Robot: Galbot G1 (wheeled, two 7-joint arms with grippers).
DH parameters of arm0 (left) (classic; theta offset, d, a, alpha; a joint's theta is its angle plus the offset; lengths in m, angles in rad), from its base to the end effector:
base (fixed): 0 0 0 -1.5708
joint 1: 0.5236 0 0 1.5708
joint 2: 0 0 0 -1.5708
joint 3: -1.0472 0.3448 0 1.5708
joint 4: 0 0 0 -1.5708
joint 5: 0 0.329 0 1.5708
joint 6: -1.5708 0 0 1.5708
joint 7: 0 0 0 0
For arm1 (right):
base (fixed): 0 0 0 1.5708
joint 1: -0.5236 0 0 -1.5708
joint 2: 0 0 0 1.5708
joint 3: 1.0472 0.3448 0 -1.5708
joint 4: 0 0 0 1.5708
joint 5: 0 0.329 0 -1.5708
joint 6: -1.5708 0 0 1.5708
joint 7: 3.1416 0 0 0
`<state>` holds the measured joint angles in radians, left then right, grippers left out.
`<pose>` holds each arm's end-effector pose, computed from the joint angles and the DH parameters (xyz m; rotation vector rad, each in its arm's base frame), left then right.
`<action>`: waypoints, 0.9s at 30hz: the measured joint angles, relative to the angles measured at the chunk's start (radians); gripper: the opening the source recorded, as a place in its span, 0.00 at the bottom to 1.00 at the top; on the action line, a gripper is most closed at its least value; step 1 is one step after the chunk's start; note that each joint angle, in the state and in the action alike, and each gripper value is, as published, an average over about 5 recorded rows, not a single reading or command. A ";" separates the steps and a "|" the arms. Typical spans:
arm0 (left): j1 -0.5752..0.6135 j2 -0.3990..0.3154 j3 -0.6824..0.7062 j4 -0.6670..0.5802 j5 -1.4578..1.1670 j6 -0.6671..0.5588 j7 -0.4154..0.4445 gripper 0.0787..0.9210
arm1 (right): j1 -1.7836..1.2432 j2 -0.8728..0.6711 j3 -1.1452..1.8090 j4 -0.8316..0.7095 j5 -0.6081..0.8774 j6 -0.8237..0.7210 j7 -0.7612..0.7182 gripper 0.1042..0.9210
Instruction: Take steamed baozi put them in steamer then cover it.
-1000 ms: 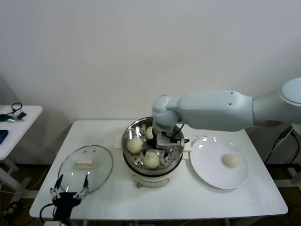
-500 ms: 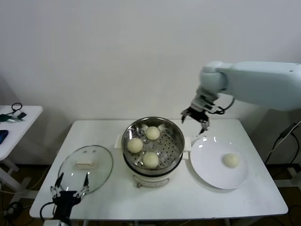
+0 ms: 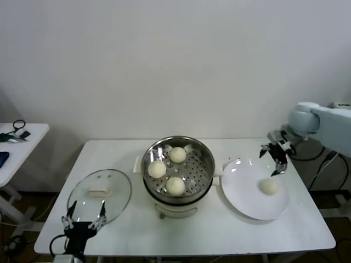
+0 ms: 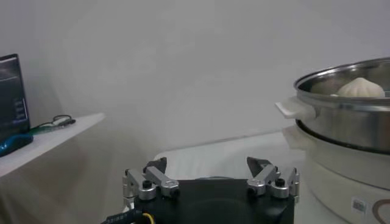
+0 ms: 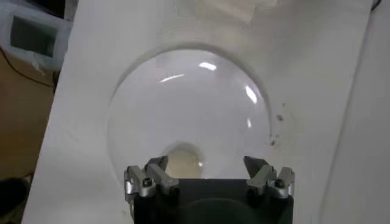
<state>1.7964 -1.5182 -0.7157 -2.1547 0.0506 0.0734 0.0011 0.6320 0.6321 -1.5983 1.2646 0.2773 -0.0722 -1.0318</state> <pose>0.0880 0.0609 -0.3010 0.1768 -2.8852 -0.3005 0.4929 -0.2003 -0.1116 1.3053 -1.2370 1.4028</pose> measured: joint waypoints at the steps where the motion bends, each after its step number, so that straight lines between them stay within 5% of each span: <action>1: 0.001 -0.001 0.000 0.001 0.002 0.000 0.000 0.88 | -0.031 -0.005 0.024 -0.011 -0.013 -0.004 0.002 0.88; 27: 0.023 -0.013 -0.007 -0.002 0.011 -0.006 -0.006 0.88 | -0.462 0.033 0.418 -0.238 -0.184 -0.033 0.055 0.88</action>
<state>1.8197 -1.5308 -0.7229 -2.1569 0.0619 0.0676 -0.0049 0.1701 0.6647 -1.1801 1.0263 0.0933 -0.1055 -0.9772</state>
